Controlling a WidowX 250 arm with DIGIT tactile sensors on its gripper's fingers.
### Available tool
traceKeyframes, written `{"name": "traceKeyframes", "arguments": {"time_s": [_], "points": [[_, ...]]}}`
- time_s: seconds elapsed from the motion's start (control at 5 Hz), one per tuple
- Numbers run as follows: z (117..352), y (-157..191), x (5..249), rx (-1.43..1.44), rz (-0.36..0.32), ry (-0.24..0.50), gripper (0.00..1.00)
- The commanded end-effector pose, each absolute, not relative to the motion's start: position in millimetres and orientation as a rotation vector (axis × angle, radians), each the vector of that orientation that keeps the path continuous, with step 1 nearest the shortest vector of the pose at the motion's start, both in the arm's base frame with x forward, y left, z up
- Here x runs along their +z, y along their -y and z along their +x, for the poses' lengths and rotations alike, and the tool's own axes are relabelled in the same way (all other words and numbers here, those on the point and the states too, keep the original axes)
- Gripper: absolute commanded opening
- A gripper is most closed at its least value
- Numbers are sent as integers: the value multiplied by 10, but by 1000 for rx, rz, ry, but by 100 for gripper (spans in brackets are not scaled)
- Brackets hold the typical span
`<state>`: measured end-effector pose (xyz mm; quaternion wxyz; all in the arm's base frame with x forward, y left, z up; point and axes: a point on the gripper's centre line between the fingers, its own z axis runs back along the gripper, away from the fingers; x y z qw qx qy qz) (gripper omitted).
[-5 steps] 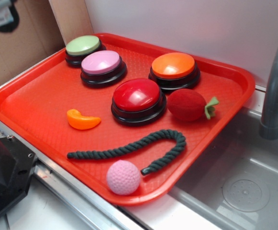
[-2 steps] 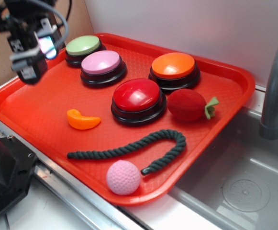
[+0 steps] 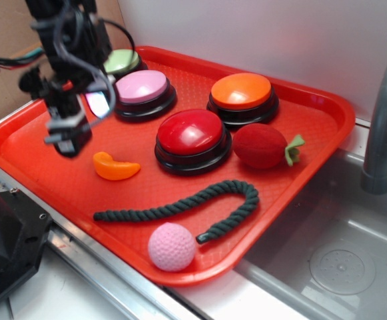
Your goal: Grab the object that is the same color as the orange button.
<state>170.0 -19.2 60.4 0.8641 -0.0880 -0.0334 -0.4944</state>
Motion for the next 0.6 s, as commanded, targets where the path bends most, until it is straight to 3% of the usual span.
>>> {"name": "traceKeyframes", "arguments": {"time_s": [0.0, 0.2, 0.4], "points": [[1735, 154, 334, -1082, -164, 117, 100], [1746, 106, 237, -1046, -150, 116, 100], [1757, 124, 192, -1046, -144, 137, 0]]}}
